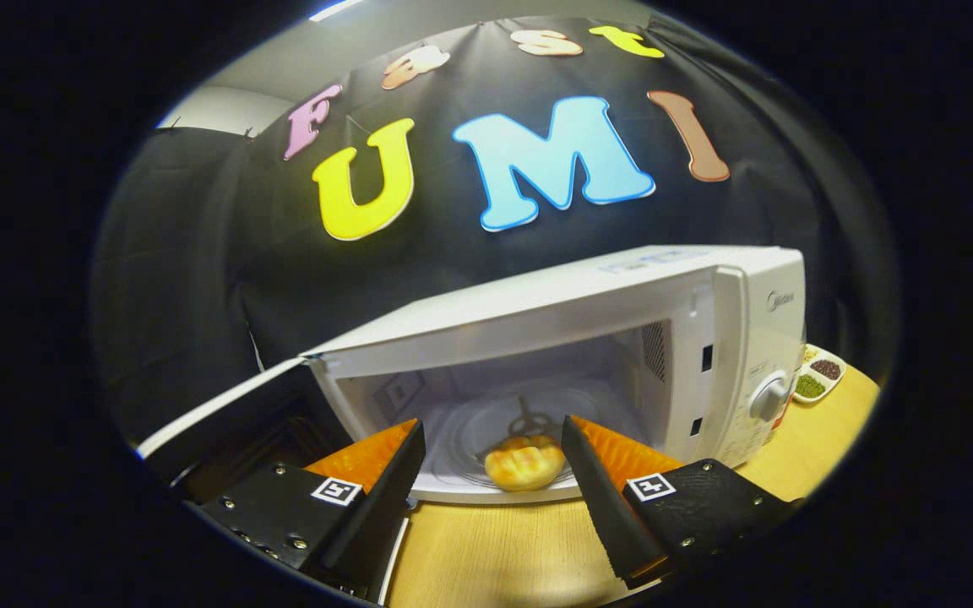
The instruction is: Open the microwave, put the food inside, and close the microwave door.
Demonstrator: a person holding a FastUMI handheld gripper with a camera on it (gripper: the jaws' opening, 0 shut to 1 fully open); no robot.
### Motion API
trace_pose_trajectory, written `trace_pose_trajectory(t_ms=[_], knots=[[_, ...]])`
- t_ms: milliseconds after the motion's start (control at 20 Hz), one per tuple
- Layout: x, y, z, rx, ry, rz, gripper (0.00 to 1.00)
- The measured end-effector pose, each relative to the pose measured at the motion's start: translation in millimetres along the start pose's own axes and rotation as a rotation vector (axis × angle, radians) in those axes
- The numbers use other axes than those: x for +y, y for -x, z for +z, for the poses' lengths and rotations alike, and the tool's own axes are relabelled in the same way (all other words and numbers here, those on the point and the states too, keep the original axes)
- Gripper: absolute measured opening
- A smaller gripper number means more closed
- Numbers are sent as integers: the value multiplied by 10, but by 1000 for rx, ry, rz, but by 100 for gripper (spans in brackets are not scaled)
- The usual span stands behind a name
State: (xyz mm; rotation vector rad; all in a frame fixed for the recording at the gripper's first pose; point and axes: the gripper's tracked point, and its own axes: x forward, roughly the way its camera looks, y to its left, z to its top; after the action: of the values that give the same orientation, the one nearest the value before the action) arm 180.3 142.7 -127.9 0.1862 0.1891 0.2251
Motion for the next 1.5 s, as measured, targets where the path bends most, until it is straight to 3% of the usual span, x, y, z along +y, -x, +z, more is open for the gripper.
trace_pose_trajectory(t_ms=[450,850,1200,1500], knots=[[908,1495,431,-95,102,181,98],[1987,2382,73,-46,120,392,98],[2688,2629,-466,34,148,534,98],[2687,2479,-1008,158,154,545,98]])
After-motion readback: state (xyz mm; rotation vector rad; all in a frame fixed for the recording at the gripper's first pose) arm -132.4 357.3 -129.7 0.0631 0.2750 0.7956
